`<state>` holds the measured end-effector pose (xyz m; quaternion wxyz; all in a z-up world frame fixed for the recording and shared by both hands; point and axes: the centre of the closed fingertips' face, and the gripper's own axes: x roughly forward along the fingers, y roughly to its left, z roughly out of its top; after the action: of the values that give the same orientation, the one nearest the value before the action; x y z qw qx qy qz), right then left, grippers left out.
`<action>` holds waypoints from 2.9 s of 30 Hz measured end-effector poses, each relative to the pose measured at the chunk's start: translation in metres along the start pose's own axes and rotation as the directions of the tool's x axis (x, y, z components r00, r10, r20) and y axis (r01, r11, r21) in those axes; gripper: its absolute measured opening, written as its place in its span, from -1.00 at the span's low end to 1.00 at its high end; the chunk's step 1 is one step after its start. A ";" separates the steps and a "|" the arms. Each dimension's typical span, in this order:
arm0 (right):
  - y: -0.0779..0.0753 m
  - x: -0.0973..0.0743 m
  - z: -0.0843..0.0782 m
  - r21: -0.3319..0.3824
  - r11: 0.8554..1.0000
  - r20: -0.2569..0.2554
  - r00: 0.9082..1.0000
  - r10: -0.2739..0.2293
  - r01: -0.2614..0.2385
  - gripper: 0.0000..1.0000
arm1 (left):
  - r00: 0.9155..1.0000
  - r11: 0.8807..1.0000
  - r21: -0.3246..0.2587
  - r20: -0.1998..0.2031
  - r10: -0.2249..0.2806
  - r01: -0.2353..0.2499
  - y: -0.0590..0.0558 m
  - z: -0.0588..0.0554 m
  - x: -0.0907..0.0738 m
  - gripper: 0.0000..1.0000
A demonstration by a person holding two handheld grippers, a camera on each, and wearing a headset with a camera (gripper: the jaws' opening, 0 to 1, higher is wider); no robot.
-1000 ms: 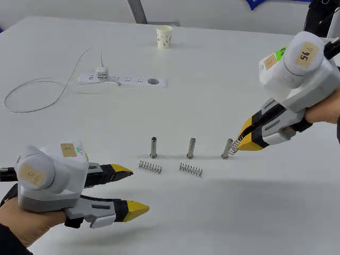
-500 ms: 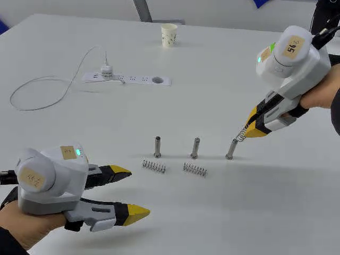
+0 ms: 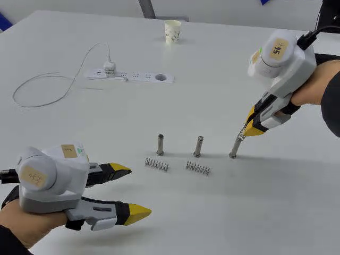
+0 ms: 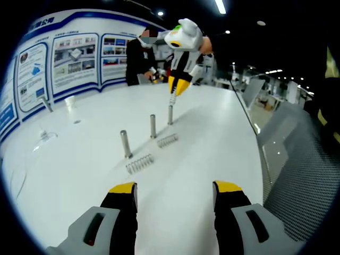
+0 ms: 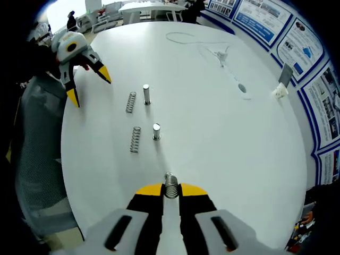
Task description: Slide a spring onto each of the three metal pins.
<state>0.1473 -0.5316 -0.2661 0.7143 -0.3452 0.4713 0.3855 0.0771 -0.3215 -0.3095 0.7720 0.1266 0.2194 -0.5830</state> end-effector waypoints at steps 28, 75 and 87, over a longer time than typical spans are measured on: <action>0.005 0.042 -0.010 0.016 0.998 -0.082 0.995 0.054 -0.052 -0.76 | 1.000 1.000 -0.014 -0.008 0.006 -0.006 0.001 -0.004 -0.002 0.14; 0.019 0.041 -0.026 0.068 0.998 -0.021 1.000 0.001 0.000 -0.56 | 1.000 1.000 -0.012 -0.001 0.009 -0.009 0.001 -0.002 -0.004 0.13; 0.041 0.039 -0.029 0.097 0.995 0.010 1.000 0.011 -0.012 -0.56 | 1.000 1.000 -0.004 0.002 0.005 -0.005 0.000 0.001 -0.004 0.12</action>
<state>0.1101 -0.5286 -0.3169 0.7301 -0.3057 0.4880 0.3679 0.0766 -0.3188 -0.3071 0.7739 0.1251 0.2194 -0.5808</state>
